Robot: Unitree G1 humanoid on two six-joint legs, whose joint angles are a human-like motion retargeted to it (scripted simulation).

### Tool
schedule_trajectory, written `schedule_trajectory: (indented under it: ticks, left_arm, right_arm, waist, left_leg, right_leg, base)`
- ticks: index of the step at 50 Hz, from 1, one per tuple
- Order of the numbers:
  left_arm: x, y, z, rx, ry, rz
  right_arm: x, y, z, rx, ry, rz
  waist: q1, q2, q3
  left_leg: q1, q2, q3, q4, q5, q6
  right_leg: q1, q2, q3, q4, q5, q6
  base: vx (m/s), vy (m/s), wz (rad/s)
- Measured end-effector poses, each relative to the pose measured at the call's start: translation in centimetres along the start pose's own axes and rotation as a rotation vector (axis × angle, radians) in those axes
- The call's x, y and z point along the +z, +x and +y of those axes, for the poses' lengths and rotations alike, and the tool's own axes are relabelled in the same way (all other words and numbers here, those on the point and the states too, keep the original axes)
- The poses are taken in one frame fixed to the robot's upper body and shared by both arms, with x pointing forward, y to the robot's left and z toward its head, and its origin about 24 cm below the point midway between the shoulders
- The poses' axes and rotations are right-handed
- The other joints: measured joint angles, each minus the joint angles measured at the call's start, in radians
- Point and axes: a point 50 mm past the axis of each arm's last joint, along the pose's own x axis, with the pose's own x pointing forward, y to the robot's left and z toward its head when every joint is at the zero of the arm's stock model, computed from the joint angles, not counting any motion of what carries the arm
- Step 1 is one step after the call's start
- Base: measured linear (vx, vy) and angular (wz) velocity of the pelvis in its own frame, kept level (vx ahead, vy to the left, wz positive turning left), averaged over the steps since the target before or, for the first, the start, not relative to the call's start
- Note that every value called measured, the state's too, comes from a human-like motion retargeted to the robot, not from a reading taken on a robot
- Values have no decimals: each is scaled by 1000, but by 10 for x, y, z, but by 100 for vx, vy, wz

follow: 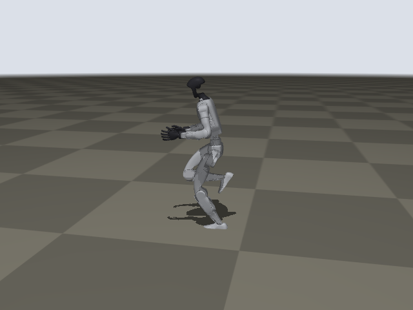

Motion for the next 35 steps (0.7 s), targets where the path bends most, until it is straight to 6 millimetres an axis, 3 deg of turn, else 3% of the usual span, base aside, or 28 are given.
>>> schedule_trajectory:
  ticks: [2, 3, 5, 7, 9, 11, 13, 15, 17, 20, 22, 25, 27, 28, 30, 32, 33, 35]
  left_arm:
    - [58, 38, -46, -64, -75, -289]
    - [86, 46, -63, -85, -104, -422]
    - [130, 49, -78, -112, -137, -630]
    - [150, 45, -80, -144, -165, -720]
    - [155, 39, -80, -193, -195, -743]
    - [155, 31, -84, -265, -194, -759]
    - [156, 24, -84, -303, -159, -791]
    - [155, 23, -77, -274, -112, -814]
    - [143, 19, -69, -228, -75, -782]
    - [113, 21, -63, -187, -74, -629]
    - [92, 12, -55, -160, -119, -498]
    - [79, -2, -32, -72, -219, -362]
    - [71, -12, -11, -1, -250, -289]
    - [63, -19, 0, 40, -274, -230]
    - [44, -39, 24, 119, -302, -93]
    - [29, -63, 51, 169, -239, 37]
    - [24, -75, 64, 178, -183, 104]
    - [11, -97, 87, 170, -70, 253]
  right_arm:
    - [-22, -27, -31, -71, 103, 112]
    - [-27, -46, -46, -64, 109, 145]
    - [-27, -86, -75, 24, 84, 210]
    - [-21, -128, -101, 112, 73, 343]
    - [-20, -164, -124, 153, 27, 508]
    - [-21, -198, -142, 189, -56, 673]
    - [-20, -230, -156, 163, -103, 817]
    - [-29, -256, -164, 58, -100, 930]
    - [-59, -271, -160, -15, -108, 1032]
    - [-116, -265, -153, 62, -125, 1180]
    - [-133, -256, -146, 117, -191, 1209]
    - [-150, -214, -127, -102, -180, 1077]
    - [-155, -139, -104, -199, -139, 898]
    - [-150, -93, -90, -160, -163, 807]
    - [-113, -5, -58, -49, -250, 570]
    - [-46, 53, -24, 1, -181, 269]
    - [-10, 66, -10, 22, -93, 125]
    - [57, 74, 9, 101, 65, -127]
  waist:
    - [-139, 36, 63]
    - [-208, 53, 63]
    - [-321, 78, 3]
    - [-386, 108, -102]
    - [-427, 156, -194]
    - [-454, 189, -260]
    - [-477, 175, -302]
    - [-492, 122, -317]
    - [-483, 64, -282]
    - [-471, 27, -263]
    - [-451, 41, -247]
    - [-360, 111, -114]
    - [-269, 119, 4]
    - [-229, 106, 44]
    - [-158, 80, 83]
    - [-64, 51, 42]
    - [-8, 30, 1]
    - [87, -29, -89]
  left_leg:
    - [-13, 11, -82, 121, -42, -86]
    - [20, 18, -111, 107, -49, -119]
    - [111, 22, -131, -5, 0, -144]
    - [197, 17, -133, -191, 185, -179]
    - [258, 26, -153, -374, 462, -244]
    - [298, 30, -195, -505, 735, -299]
    - [321, -7, -212, -530, 849, -297]
    - [345, -73, -140, -448, 774, -242]
    - [380, -108, 9, -272, 642, -182]
    - [256, -109, 187, 188, 454, -54]
    - [88, -67, 214, 582, 303, 14]
    - [-183, -22, 145, 1152, 91, 31]
    - [-397, -30, 128, 1390, 7, -4]
    - [-511, -24, 131, 1457, -12, -11]
    - [-691, 18, 113, 1497, -31, -8]
    - [-798, 86, 81, 1418, -13, 11]
    - [-832, 126, 76, 1345, 8, 22]
    - [-842, 200, 111, 1139, 45, 44]
  right_leg:
    - [-202, 8, -60, -14, -29, 24]
    - [-275, 13, -57, -66, -36, 40]
    - [-378, -8, -16, -221, -5, 52]
    - [-414, -75, -1, -447, 69, 31]
    - [-380, -132, -25, -737, 197, 19]
    - [-275, -144, -15, -1064, 367, 64]
    - [-109, -150, 68, -1389, 518, 142]
    - [107, -200, 178, -1689, 608, 201]
    - [362, -272, 242, -1951, 709, 226]
    - [592, -391, 213, -2149, 869, 261]
    - [702, -393, 183, -2171, 745, 224]
    - [781, -279, 178, -1978, 275, -2]
    - [677, -214, 249, -1617, 97, -83]
    - [638, -211, 269, -1493, 62, -62]
    - [661, -216, 317, -1423, 14, -35]
    - [751, -237, 369, -1513, 24, -32]
    - [783, -256, 389, -1569, 68, -14]
    - [844, -308, 419, -1711, 227, 50]
  base:
    - [81, 4, 228]
    - [102, 11, 148]
    - [114, 16, 40]
    - [121, 16, -49]
    - [122, 12, -45]
    - [125, 10, 18]
    - [129, 8, 74]
    - [132, 4, 64]
    - [131, 0, -6]
    - [121, 1, -37]
    - [108, 1, -45]
    - [88, 3, -137]
    - [66, 14, -230]
    - [69, 20, -210]
    - [84, 21, -160]
    - [103, 19, -100]
    - [110, 21, -64]
    - [113, 25, -19]
